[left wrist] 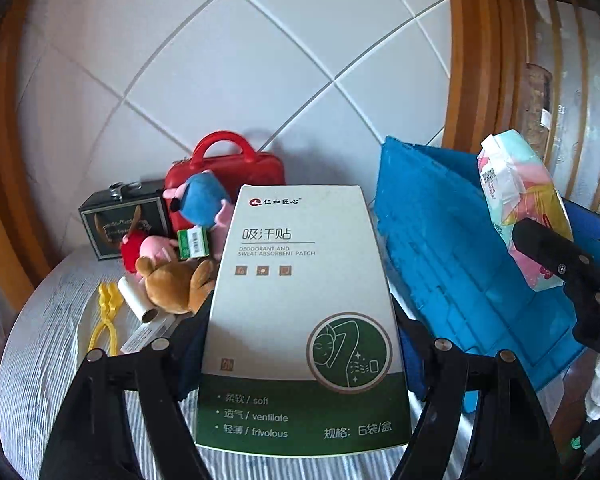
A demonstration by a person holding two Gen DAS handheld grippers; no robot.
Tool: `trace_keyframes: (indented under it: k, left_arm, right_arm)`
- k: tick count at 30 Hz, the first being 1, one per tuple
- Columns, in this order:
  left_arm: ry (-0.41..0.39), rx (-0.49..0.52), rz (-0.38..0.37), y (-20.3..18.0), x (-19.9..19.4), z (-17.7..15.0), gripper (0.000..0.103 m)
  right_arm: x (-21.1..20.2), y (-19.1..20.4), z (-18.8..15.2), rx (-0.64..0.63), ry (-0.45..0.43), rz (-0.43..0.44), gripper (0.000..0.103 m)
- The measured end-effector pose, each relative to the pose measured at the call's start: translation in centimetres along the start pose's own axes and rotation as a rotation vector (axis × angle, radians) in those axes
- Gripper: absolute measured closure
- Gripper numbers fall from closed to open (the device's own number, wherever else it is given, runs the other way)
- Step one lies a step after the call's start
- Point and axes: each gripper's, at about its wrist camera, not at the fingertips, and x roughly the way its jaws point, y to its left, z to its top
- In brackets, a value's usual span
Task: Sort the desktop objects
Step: 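Carry the patch box and Kotex pack in both tools over the crate, then open both tools to drop the patch box and Kotex pack into the crate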
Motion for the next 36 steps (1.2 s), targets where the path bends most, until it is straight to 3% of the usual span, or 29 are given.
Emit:
trace_keyframes:
  k: [5,17,24,36]
  left_arm:
    - [-0.033,0.047,-0.050,-5.7,-0.1,2.2,0.027]
    - [-0.087,0.156,-0.175,-19.7,-0.4,5.3,0.027]
    - [-0.062,0.224,-0.229,-26.5,0.3,5.3,0.027]
    - [-0.022,0.269,-0.267,-30.7,2.1,5.2,0.027]
  right_arm:
    - [-2.4,-5.2,0.3,0.031,-0.044,-0.090,0.023]
    - [-4.3,-17.6,-3.0,0.109,0.005,-0.303,0.023]
    - [-4.5,-23.0,-5.0,0.122,0.036,-0.398,0.023]
    - [-3.6,-27.2,-6.2,0.129,0.076,-0.464,0.023]
